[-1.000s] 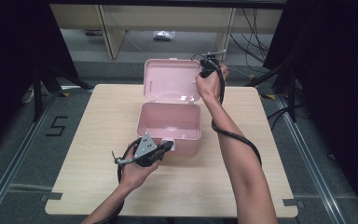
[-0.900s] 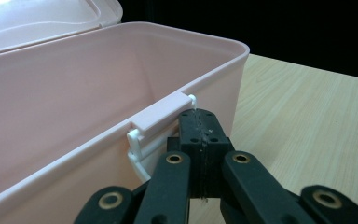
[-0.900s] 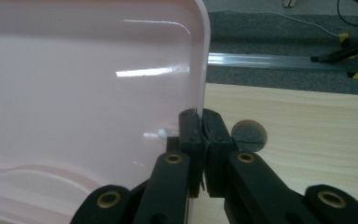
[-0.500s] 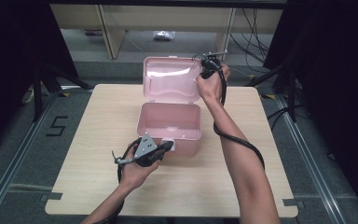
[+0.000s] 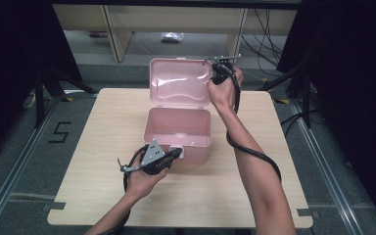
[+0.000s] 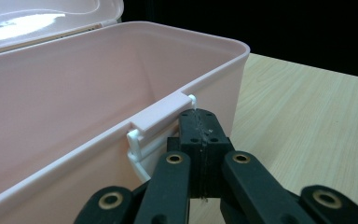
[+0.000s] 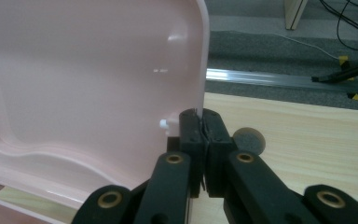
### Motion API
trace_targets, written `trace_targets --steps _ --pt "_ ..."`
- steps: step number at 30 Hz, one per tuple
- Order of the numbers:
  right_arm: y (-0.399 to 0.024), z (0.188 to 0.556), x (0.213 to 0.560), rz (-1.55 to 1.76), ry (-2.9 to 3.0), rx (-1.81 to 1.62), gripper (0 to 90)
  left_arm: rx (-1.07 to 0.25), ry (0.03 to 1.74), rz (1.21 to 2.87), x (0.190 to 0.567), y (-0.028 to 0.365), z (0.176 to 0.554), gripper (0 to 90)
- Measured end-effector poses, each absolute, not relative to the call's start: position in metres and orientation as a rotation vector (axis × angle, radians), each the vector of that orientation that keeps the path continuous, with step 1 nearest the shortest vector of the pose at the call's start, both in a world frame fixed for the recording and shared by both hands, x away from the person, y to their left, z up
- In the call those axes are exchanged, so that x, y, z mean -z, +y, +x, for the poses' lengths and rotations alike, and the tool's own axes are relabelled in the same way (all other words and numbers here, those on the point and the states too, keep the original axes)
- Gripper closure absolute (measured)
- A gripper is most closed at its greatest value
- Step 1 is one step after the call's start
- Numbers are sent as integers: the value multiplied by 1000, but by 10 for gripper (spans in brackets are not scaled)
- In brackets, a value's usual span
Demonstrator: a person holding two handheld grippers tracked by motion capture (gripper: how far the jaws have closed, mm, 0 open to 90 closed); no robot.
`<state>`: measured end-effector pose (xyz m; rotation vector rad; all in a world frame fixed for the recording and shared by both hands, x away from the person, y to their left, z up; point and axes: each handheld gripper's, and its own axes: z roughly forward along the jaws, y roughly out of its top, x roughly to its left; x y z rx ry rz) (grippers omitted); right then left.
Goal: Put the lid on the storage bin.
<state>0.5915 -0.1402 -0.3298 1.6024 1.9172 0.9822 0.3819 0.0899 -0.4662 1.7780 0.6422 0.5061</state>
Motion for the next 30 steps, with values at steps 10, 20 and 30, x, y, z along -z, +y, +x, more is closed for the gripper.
trace_targets --steps 10,20,30 --pt "-140 578 332 1548 1875 -1036 895 -504 644 1776 466 90 382 896" --pt "-140 566 331 1497 1856 -1055 894 -502 647 1775 466 90 382 896" --pt "-140 555 333 1473 1822 -1076 893 -500 651 1779 466 90 382 896"
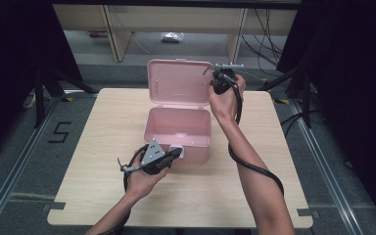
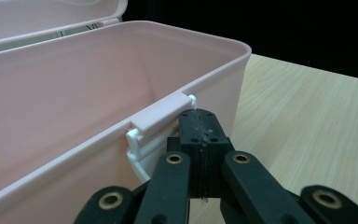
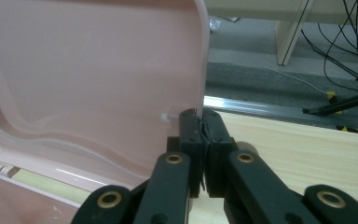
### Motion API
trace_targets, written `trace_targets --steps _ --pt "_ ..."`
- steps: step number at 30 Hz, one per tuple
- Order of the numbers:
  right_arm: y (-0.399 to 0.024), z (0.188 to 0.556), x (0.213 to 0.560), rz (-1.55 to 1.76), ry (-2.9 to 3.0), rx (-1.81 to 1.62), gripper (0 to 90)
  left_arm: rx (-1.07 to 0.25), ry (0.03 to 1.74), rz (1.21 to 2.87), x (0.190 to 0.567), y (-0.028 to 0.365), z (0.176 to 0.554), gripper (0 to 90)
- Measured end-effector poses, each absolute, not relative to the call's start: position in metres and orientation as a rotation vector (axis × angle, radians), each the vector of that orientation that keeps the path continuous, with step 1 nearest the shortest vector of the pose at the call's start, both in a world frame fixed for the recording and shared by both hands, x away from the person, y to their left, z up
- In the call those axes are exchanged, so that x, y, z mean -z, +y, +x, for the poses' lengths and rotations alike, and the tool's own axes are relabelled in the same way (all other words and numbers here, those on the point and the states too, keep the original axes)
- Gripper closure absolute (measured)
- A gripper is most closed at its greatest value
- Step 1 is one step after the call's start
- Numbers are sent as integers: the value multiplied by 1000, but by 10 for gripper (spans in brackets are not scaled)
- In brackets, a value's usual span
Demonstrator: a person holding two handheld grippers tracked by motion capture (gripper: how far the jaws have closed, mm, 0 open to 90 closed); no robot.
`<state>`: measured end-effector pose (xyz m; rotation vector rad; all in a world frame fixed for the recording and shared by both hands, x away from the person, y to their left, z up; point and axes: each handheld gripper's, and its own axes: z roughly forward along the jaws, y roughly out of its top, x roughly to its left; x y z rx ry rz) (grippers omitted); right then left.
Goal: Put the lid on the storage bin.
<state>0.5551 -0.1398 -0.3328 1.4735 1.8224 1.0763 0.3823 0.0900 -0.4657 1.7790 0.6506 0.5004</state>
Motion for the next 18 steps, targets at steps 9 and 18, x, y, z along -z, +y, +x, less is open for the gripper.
trace_targets --steps 9,18 --pt "-140 544 335 1417 1805 -1085 892 -499 652 1779 466 90 382 896" --pt "-140 534 337 1385 1789 -1095 891 -498 653 1779 466 90 382 896"
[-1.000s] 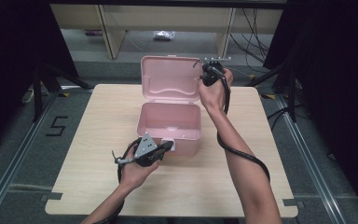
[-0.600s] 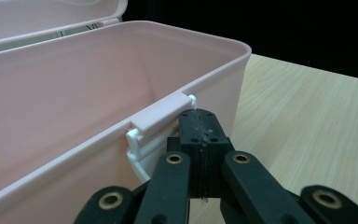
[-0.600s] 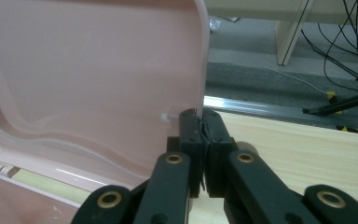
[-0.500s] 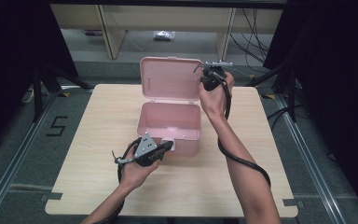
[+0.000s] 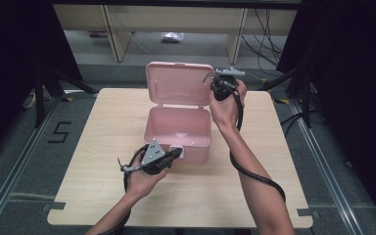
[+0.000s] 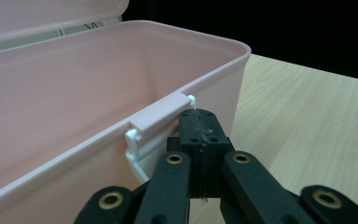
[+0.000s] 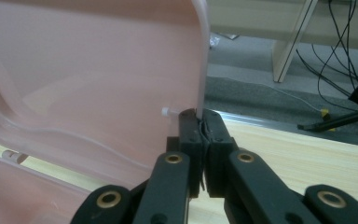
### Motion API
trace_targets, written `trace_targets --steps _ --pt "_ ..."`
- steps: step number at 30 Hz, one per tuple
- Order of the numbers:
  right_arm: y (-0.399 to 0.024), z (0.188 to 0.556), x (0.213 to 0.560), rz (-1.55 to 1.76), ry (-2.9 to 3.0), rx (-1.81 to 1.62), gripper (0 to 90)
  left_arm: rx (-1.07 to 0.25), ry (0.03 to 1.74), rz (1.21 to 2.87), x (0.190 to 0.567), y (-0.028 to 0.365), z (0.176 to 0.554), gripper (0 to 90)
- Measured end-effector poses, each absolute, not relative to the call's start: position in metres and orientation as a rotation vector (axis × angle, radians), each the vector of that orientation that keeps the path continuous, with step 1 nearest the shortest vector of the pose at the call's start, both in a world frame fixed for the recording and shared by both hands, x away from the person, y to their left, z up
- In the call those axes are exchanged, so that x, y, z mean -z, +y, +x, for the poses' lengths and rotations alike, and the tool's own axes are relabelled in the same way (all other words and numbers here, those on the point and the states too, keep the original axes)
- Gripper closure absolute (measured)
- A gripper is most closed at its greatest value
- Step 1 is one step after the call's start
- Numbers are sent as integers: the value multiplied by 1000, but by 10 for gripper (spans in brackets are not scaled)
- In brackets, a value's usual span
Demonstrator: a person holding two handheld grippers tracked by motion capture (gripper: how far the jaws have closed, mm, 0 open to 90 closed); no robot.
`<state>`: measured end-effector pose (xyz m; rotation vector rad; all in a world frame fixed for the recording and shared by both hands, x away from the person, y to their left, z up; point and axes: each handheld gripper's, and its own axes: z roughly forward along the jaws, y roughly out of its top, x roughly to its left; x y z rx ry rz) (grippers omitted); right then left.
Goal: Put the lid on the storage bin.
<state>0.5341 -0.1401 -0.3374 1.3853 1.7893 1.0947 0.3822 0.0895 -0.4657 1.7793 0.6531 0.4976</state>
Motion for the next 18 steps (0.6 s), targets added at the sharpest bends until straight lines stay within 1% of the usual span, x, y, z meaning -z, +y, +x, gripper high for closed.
trace_targets --steps 18 --pt "-140 516 340 1341 1785 -1100 887 -496 655 1779 466 90 382 897"
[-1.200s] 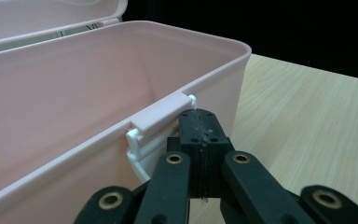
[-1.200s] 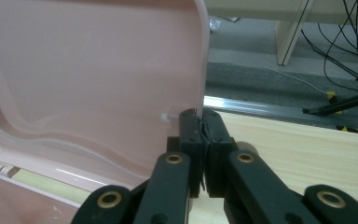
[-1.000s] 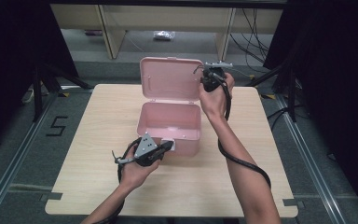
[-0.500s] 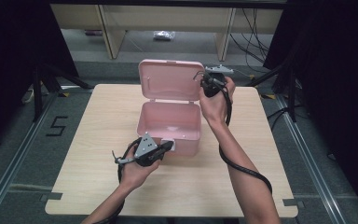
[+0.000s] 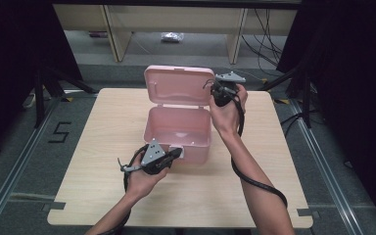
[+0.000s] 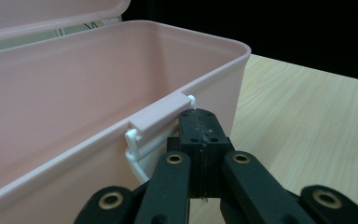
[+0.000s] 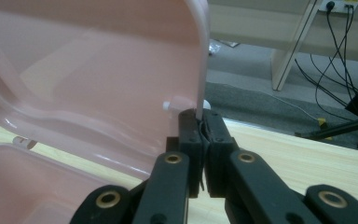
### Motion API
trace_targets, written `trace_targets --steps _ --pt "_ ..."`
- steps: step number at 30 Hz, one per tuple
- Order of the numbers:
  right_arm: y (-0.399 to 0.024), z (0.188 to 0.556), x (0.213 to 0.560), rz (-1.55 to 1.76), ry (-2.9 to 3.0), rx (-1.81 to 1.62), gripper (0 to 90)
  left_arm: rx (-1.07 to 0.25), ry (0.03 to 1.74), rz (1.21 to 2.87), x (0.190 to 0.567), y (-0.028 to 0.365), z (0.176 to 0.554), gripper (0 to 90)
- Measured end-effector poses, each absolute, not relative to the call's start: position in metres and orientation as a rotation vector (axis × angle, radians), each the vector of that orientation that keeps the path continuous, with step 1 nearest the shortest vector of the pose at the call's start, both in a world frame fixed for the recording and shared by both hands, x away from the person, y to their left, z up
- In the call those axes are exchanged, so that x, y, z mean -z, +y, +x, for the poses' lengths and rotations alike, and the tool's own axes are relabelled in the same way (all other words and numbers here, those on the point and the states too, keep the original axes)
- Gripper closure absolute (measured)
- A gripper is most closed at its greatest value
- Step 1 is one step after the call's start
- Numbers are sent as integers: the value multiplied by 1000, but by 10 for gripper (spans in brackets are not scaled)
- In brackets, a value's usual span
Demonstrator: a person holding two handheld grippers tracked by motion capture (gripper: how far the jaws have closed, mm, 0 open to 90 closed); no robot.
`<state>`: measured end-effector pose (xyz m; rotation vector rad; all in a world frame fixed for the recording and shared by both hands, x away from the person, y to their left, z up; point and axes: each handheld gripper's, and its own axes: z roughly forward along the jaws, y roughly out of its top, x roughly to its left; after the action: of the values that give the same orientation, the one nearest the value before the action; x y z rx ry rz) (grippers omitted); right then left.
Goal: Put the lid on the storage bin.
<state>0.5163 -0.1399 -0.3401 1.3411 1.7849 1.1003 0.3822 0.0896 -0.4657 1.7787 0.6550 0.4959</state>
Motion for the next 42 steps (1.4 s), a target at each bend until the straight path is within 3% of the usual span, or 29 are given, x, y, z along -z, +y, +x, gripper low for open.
trace_targets --steps 42 --pt "-138 484 351 1273 1766 -1084 885 -499 652 1781 465 89 382 896"
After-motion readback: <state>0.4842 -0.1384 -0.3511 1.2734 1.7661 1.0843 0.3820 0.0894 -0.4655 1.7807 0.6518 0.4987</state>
